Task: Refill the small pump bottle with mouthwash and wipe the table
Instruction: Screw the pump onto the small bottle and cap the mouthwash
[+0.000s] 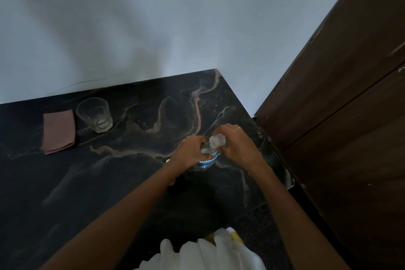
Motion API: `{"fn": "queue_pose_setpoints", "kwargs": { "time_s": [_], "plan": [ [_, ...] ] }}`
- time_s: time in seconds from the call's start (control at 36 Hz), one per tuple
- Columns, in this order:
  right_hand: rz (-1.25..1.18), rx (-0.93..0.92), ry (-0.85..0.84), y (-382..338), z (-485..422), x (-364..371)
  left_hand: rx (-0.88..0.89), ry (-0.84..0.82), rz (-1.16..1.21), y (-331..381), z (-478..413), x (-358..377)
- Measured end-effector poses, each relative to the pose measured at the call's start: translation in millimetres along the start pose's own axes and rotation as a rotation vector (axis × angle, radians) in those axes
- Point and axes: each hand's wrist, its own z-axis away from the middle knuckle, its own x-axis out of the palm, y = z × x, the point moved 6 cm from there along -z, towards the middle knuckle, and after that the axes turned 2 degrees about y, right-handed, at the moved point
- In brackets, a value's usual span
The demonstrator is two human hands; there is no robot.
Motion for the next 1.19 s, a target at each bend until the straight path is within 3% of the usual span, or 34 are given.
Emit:
{"fn": "queue_pose_setpoints", "kwargs": {
  "time_s": [0.25, 0.64, 0.86, 1.19],
  "plan": [
    [0.123, -0.077, -0.109, -12, -4, 11, -0.002, 0.010, -0.003, -2, 0, 0],
    [0.149, 0.126, -0.092, 2, -4, 14, -0.004, 0.013, 0.038, -3, -1, 1],
    [0.128, -0.091, -0.208, -11, -1, 8, -0.042, 0.000, -0.011, -3, -2, 2],
    [0.061, 0.029, -0.122, -10, -2, 6, -0.023, -0.003, -0.001, -1, -1, 1]
  ]
}}
